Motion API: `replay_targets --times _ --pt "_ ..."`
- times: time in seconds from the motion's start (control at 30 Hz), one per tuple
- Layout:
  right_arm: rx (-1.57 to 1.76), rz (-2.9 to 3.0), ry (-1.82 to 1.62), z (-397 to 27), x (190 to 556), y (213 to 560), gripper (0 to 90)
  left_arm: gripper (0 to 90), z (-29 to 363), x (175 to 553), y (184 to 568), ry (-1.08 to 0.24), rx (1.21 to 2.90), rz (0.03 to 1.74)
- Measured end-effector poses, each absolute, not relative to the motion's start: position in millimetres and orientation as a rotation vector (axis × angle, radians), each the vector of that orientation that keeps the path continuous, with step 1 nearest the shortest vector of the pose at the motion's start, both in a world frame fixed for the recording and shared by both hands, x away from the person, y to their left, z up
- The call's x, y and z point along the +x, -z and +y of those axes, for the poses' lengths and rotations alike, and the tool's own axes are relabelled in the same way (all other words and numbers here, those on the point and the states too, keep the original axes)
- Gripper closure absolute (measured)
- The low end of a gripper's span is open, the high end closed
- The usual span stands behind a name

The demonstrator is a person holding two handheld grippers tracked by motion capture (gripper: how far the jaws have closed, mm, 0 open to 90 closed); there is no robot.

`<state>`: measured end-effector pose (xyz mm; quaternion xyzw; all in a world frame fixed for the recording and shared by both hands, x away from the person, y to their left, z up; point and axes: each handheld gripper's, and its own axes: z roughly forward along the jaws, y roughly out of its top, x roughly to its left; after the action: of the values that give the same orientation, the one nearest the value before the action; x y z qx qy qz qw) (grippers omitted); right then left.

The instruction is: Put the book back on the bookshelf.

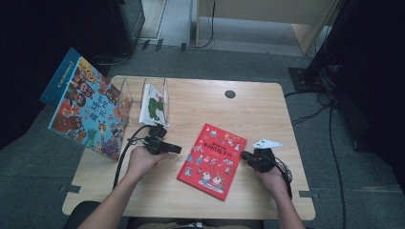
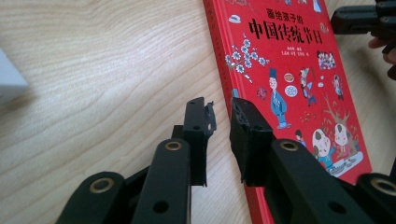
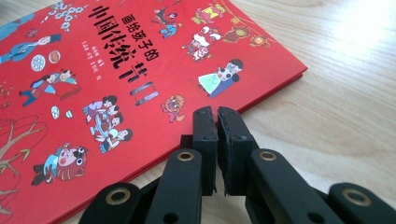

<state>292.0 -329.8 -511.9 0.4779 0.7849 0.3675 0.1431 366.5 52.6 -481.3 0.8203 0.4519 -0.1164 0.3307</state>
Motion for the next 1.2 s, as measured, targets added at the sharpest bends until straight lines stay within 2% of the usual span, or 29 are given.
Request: replay_targets --times 0.4,0.73,1.2 --pt "1.324 2.309 -1.068 -310.0 307.2 514.3 82.6 62.7 67.8 355.8 482.3 0.266 2.115 1.245" --pt "1.284 2.344 -1.078 -298.1 314.1 513.9 81.7 75.8 66.4 348.5 488.1 0.251 2.105 1.243" --pt "1.281 2.383 -1.071 -291.3 301.5 511.4 86.2 75.8 50.6 346.0 499.1 0.245 2.144 1.236"
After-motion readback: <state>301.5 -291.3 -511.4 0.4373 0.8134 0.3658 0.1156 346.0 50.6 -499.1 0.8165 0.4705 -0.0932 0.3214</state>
